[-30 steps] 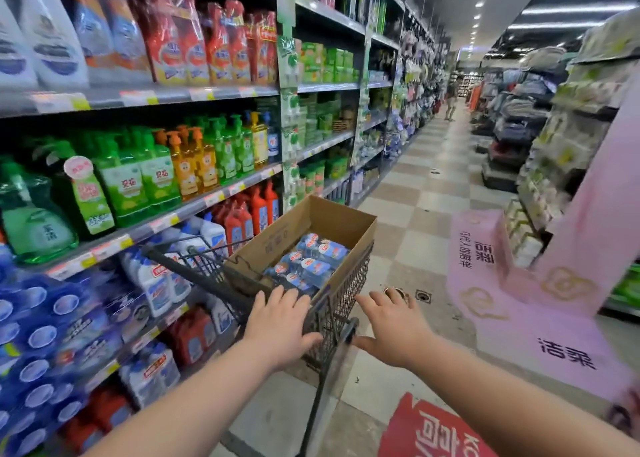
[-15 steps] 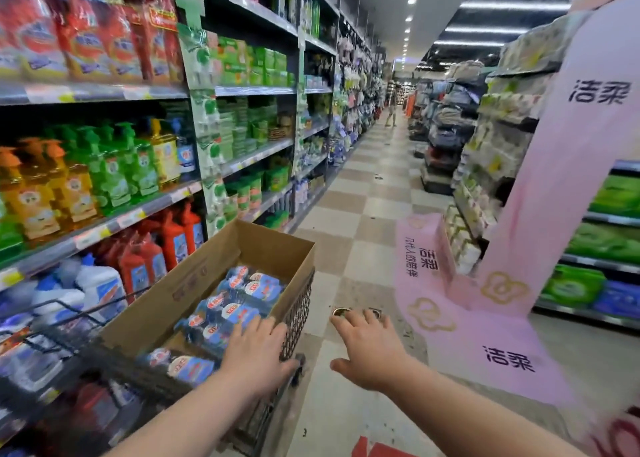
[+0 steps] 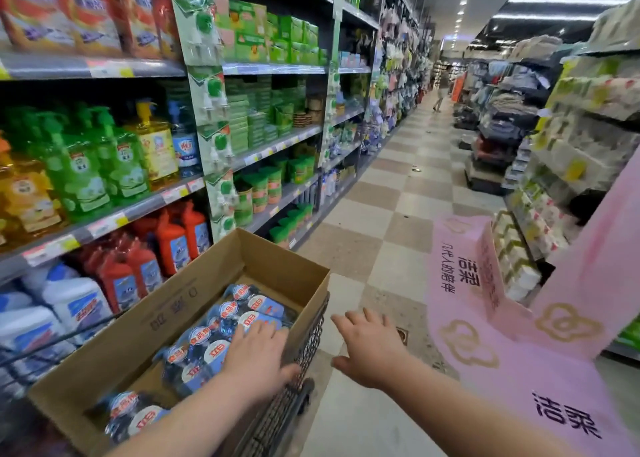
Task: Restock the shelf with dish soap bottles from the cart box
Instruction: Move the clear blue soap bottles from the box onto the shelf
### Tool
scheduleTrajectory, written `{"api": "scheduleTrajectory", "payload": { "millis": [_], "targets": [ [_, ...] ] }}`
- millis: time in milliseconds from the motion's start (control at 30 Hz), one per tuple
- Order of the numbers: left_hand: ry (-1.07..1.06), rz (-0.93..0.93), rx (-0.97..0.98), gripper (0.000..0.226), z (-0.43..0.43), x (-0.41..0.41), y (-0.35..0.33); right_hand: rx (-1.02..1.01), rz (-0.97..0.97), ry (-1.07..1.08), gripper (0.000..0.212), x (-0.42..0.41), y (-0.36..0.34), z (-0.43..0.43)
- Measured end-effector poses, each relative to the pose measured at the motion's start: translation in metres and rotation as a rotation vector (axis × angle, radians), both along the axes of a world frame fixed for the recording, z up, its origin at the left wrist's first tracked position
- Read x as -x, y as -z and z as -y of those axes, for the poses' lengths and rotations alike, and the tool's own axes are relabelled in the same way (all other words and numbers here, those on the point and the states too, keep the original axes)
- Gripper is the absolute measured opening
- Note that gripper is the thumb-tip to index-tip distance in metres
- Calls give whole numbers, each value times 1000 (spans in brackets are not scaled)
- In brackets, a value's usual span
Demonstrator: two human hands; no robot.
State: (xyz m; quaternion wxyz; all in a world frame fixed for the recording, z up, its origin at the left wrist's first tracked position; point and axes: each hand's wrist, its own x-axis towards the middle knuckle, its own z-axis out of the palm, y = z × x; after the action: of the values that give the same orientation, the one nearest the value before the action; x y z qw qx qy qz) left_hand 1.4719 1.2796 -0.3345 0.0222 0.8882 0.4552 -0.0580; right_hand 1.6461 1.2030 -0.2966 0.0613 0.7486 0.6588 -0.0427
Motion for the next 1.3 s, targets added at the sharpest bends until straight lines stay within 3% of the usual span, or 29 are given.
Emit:
{"api": "scheduleTrajectory", "payload": {
  "millis": [333,667,1100,1300],
  "targets": [
    [-374,3,36,73,-63,-41,15,57,14,-331,69,-87,11,-136],
    [-712,-35,118,72,-85,5,50,244,4,-615,72,-38,57,-231],
    [-890,12,415,80,-144,70,124,503,43,-597,71,14,129,-326],
    [-1075,216,686,89,-161,67,158,667,-50,-513,79,23,167,-351]
  ]
}}
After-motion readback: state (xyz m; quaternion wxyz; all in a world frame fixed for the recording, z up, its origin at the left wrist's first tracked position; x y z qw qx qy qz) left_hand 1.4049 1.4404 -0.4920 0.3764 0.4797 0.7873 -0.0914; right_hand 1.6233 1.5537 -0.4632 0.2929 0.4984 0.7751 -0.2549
